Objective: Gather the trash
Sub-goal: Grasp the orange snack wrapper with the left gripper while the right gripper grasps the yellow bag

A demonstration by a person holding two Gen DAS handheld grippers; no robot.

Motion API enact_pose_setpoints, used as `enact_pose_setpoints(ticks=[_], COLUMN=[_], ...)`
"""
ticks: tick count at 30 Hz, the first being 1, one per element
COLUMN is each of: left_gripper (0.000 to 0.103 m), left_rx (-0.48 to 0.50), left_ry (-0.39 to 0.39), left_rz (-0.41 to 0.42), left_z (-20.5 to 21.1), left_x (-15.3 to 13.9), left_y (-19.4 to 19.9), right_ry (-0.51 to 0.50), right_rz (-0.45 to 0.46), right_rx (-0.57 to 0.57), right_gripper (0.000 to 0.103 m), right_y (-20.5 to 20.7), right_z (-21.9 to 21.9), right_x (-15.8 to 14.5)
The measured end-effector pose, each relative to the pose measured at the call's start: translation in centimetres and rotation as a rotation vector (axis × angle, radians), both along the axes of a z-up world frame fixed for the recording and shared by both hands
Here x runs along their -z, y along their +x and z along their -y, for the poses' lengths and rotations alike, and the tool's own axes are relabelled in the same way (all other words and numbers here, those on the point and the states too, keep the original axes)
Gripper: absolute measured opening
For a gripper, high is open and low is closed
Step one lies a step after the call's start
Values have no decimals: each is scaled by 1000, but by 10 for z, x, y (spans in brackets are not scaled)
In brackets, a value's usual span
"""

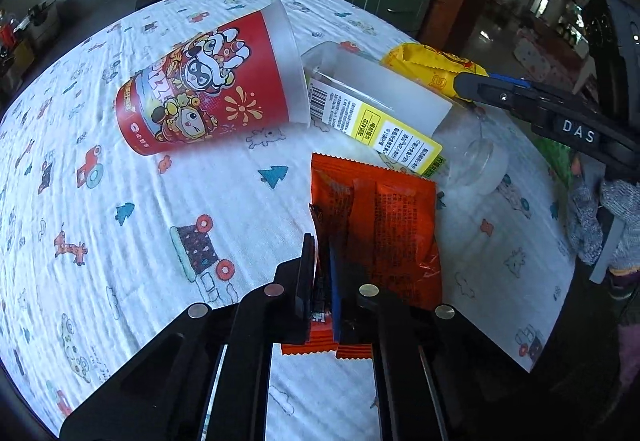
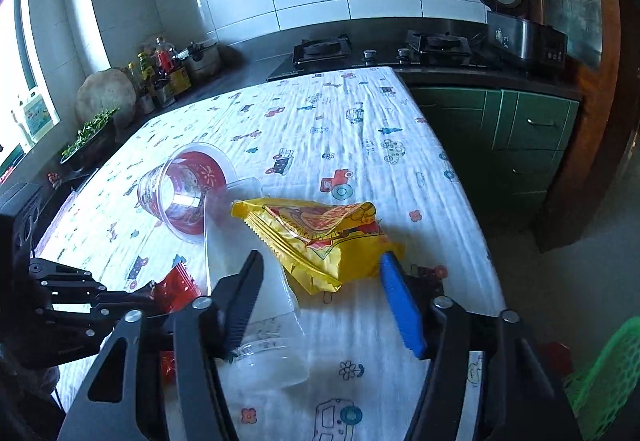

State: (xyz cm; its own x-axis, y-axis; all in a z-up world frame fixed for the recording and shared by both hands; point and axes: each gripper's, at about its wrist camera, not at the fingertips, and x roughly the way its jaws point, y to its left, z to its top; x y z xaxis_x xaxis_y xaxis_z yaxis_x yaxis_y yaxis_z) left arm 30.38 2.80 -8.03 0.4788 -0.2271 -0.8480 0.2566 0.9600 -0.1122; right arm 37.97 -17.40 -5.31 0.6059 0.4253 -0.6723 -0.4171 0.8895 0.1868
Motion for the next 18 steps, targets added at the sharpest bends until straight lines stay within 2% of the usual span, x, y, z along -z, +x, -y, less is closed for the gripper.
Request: enact_pose_setpoints(ticks=[8, 11, 18], left_gripper=[4, 4, 3], left_rx=[-17, -25, -32], left_ry=[-12, -18, -37], left_rz=[8, 16, 42], left_z=[-3, -5, -7], left_x=[-3, -8, -23], left_y=[-6, -9, -20], right_ry=[31, 41, 44], right_rz=[19, 34, 72], right_rx=[-6, -10, -7], right_gripper=[10, 4, 3], right_y=[-9, -14, -34], right_z=[1, 2, 7], right_x=[-1, -4, -12])
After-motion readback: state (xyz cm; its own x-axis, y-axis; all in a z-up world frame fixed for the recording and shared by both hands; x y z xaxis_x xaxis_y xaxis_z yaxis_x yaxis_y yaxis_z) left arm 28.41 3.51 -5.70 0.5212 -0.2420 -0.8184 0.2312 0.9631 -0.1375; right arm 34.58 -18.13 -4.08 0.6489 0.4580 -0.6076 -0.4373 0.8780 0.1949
